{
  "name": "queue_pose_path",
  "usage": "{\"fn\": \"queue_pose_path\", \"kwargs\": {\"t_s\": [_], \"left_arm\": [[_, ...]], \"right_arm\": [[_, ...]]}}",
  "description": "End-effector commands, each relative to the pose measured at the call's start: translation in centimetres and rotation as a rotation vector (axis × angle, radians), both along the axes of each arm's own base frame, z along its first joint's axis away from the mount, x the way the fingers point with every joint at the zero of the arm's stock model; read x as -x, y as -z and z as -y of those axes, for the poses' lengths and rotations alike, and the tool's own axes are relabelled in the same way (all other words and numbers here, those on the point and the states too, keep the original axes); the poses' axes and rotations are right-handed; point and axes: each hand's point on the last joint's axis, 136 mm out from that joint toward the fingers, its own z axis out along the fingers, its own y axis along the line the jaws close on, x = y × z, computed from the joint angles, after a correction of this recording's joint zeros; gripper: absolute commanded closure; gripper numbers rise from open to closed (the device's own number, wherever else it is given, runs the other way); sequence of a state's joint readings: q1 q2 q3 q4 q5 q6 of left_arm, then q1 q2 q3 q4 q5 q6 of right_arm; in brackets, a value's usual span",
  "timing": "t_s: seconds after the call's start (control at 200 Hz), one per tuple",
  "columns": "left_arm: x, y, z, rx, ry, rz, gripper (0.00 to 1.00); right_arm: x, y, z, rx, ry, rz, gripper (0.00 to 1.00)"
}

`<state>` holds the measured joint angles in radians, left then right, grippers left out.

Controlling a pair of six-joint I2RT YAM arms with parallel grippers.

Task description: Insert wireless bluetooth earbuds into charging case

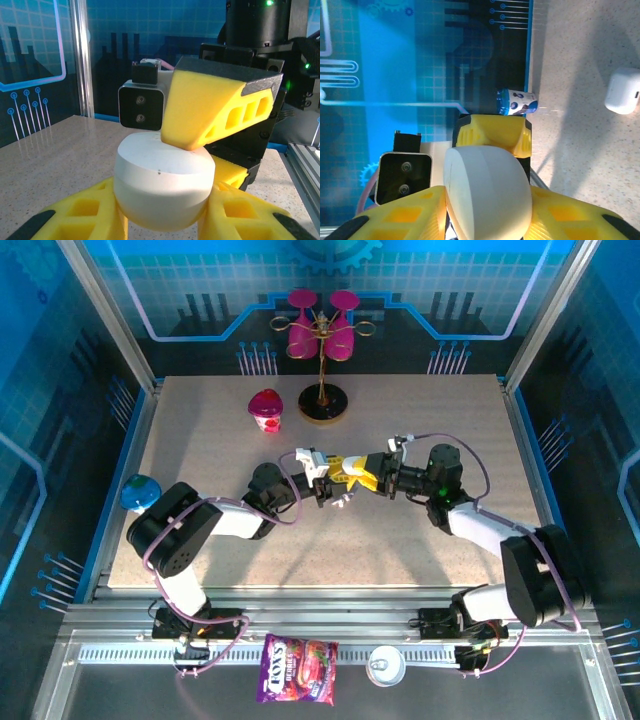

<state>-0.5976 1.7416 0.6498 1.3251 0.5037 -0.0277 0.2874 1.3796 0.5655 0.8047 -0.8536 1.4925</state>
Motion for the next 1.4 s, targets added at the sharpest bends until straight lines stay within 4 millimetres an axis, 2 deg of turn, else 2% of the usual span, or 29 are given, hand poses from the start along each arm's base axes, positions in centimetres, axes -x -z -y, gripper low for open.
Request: {"fn": "queue_pose_path", "kwargs": {"t_s": [0.0,0.19,0.305,0.495,0.615,0.73,0.84,1.041,1.091,1.131,1.151,1.396], "left_arm": [[2.1,-5.0,0.7,0.089,0.075,0.127,0.8],[2.1,-4.5,0.8,0.079,0.071,0.125,0.79],[2.0,-4.0,0.7,0.066,0.064,0.129,0.72],[1.7,-2.8,0.0,0.042,0.032,0.122,0.43],[1.4,-1.2,-0.6,-0.012,-0.002,0.083,0.25],[1.5,0.8,-1.2,-0.087,-0.034,0.042,0.16],[1.6,2.8,-1.8,-0.162,-0.058,-0.01,0.12],[1.0,5.0,-3.8,-0.286,-0.175,-0.119,0.02],[0.7,5.4,-4.5,-0.316,-0.218,-0.15,0.01],[0.6,5.8,-5.0,-0.341,-0.246,-0.171,0.01],[0.5,6.0,-5.3,-0.354,-0.26,-0.182,0.01],[0.2,7.6,-7.7,-0.482,-0.376,-0.281,0.01]], "right_arm": [[-0.8,-0.2,0.3,-0.061,0.029,-0.015,0.63],[-0.9,0.5,0.3,-0.055,0.032,-0.027,0.76],[-0.8,0.6,0.3,-0.047,0.031,-0.023,0.79],[-1.1,1.0,0.7,-0.003,0.037,0.007,0.81],[-1.7,1.9,1.5,0.058,0.066,0.028,0.8],[-3.3,3.4,2.7,0.145,0.122,0.036,0.81],[-5.3,5.4,3.8,0.264,0.173,0.037,0.82],[-9.1,9.1,4.9,0.437,0.217,0.019,0.82],[-10.2,9.9,5.2,0.483,0.234,0.02,0.81],[-10.3,11.3,5.5,0.523,0.23,-0.012,0.81],[-11.2,10.7,5.5,0.529,0.24,0.006,0.81],[-14.6,14.8,6.6,0.649,0.269,-0.046,0.8]]}}
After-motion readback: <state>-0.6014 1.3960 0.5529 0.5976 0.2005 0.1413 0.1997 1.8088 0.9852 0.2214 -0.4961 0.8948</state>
